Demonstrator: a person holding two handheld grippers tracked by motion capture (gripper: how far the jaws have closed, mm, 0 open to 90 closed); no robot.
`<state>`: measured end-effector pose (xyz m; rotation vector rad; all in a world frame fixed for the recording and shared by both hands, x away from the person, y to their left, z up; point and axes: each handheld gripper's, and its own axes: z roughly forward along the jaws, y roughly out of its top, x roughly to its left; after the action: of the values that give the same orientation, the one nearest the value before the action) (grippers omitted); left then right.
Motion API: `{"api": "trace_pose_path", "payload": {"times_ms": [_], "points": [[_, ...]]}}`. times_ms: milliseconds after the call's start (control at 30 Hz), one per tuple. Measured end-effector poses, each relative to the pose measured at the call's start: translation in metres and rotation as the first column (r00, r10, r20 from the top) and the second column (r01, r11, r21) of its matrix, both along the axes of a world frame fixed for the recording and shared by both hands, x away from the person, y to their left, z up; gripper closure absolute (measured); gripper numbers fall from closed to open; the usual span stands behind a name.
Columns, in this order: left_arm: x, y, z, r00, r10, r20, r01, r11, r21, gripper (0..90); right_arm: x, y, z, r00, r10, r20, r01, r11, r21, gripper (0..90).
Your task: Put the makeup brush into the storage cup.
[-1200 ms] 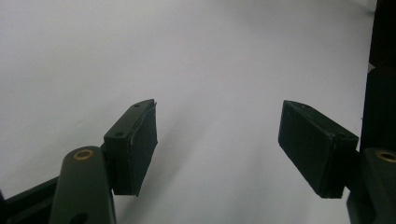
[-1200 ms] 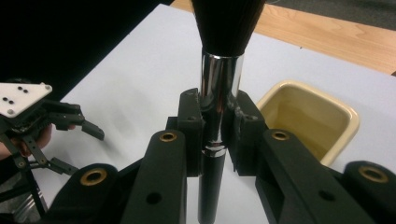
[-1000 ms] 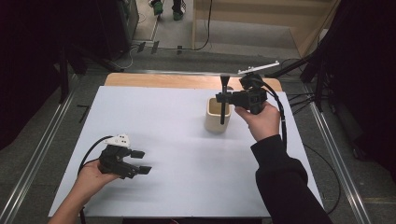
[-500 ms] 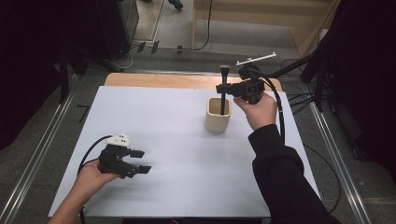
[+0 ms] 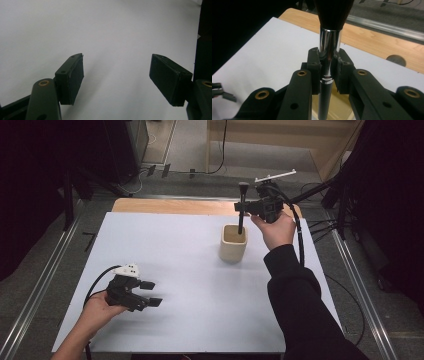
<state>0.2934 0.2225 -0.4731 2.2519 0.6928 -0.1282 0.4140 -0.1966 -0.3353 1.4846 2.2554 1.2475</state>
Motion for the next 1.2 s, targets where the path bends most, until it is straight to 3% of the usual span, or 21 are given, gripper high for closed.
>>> {"api": "trace_pose_path", "payload": {"times_ms": [367,500,900,1200], "points": [[0.000,-0.001,-0.001,1.0000,-0.002,0.005,0.002,1.0000,0.008,28.4,0.010,0.008,-0.010,0.9997,-0.003,0.024,0.004,0.9996,-0.029,78.5],[0.000,-0.001,0.000,1.0000,-0.001,0.004,0.001,1.0000,0.004,28.3,0.012,0.013,-0.016,0.9987,0.000,0.052,0.002,0.9990,-0.045,78.5],[0.000,-0.001,0.000,1.0000,-0.001,0.000,0.001,1.0000,-0.002,28.4,0.018,0.018,-0.029,0.9986,-0.003,0.052,0.007,0.9973,-0.073,78.4],[0.000,-0.001,0.000,1.0000,-0.002,0.002,0.002,1.0000,-0.001,28.3,0.017,0.016,-0.042,0.9976,-0.023,0.065,0.027,0.9979,-0.059,78.4]]}}
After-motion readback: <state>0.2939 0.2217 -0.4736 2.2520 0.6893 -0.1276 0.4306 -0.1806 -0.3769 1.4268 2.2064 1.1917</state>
